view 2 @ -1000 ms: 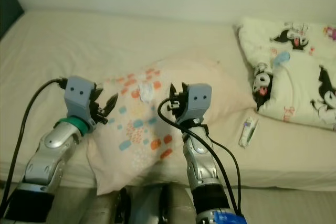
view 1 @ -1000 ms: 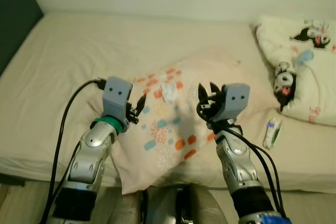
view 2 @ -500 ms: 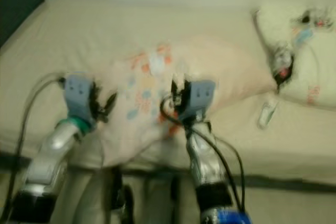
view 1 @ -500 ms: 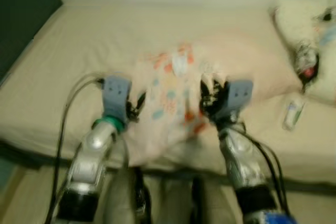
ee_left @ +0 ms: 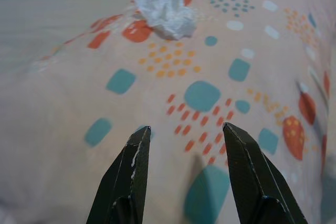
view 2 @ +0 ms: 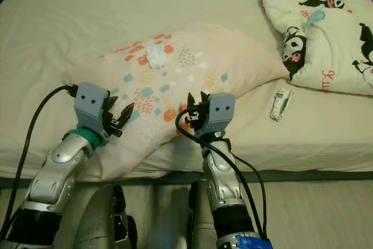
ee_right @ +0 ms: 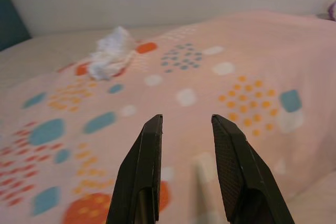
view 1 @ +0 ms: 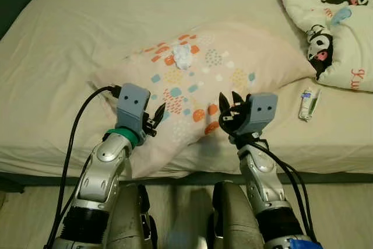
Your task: Clean up the room
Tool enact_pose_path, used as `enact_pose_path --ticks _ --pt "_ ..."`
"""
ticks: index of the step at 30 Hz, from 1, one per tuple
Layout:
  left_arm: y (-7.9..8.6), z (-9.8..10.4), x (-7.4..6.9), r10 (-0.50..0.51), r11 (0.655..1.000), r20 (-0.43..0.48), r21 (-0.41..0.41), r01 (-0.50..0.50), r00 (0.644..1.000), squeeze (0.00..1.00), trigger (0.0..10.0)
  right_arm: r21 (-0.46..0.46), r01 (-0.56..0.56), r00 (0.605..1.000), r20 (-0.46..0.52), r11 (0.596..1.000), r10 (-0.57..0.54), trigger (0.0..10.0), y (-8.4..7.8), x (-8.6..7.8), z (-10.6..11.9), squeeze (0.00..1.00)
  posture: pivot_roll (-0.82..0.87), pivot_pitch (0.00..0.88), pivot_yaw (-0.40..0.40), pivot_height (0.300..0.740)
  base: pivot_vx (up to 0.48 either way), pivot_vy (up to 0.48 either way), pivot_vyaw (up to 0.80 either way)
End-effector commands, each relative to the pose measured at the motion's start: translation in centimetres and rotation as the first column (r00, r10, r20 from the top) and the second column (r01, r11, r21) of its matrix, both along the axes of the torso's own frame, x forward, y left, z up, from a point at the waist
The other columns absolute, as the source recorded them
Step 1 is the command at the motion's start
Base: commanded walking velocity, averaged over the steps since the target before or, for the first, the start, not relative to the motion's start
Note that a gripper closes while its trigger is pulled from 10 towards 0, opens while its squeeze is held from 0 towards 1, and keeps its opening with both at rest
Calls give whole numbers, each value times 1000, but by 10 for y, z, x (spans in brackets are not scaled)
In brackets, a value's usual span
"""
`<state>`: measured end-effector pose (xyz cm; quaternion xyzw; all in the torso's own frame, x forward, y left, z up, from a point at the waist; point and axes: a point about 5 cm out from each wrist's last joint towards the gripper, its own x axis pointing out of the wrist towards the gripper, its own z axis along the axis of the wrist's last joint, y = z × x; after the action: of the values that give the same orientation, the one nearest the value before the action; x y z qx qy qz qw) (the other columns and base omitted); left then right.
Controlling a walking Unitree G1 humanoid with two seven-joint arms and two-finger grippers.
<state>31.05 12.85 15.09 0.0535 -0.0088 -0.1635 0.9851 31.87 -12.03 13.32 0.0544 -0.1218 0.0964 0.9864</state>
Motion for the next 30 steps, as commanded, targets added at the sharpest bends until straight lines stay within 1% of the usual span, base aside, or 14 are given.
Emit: enact_pose_path --ticks 1,7,9,10,11,12,15,16,20,21,22,23,25,30 --pt "1 -7 -1 5 1000 -29 4 -5 1000 0 10000 9 -7 1000 -2 1000 8 10000 1 -2 -2 0 -7 126 40 615 0 0 0" --pt "3 7 4 46 998 10 -45 -45 999 0 10000 -35 -45 995 86 998 47 10000 6 4 23 0 -8 131 44 615 0 0 0" --pt "6 24 11 89 993 57 -79 -84 994 0 10000 -46 -67 988 138 997 73 10000 9 13 41 0 -2 138 48 615 0 0 0" --pt "6 24 11 89 993 57 -79 -84 994 0 10000 -46 -67 988 138 997 73 10000 9 13 41 0 -2 138 48 615 0 0 0" --pt "9 33 15 108 992 83 -80 -101 991 0 10000 -50 -80 986 142 996 86 10000 10 20 46 0 3 141 49 615 0 0 0" --pt "11 40 17 113 992 106 -67 -106 988 0 10000 -38 -98 986 134 994 103 10000 11 27 50 0 8 144 51 615 0 0 0" --pt "12 44 18 114 993 120 -58 -108 986 0 10000 -29 -111 985 128 993 114 10000 12 31 52 0 12 146 50 615 0 0 0" --pt "11 51 15 85 996 133 -31 -81 987 0 10000 11 -127 991 48 992 126 10000 11 51 53 0 45 170 48 615 0 0 0" --pt "11 53 13 75 997 136 -25 -72 988 0 10000 25 -126 992 18 992 126 10000 10 58 53 0 58 179 47 615 0 0 0" --pt "13 54 8 66 998 135 -17 -64 989 0 10000 39 -124 992 -17 991 125 10000 9 65 54 318 78 196 44 615 0 0 0" --pt "17 55 2 63 998 134 -9 -63 989 0 10000 63 -118 991 -56 991 121 10000 8 71 55 1000 96 210 41 615 0 0 0" --pt "17 55 2 63 998 134 -9 -63 989 0 10000 63 -118 991 -56 991 121 10000 8 71 55 1000 96 210 41 615 0 0 0" --pt "29 58 -7 74 997 132 7 -75 988 0 10000 93 -129 984 -108 987 138 10000 6 81 60 1000 136 234 35 615 0 0 0" --pt "38 62 -17 87 996 130 20 -91 988 0 10000 93 -156 975 -146 983 168 10000 9 87 65 1000 182 260 24 615 0 0 0"
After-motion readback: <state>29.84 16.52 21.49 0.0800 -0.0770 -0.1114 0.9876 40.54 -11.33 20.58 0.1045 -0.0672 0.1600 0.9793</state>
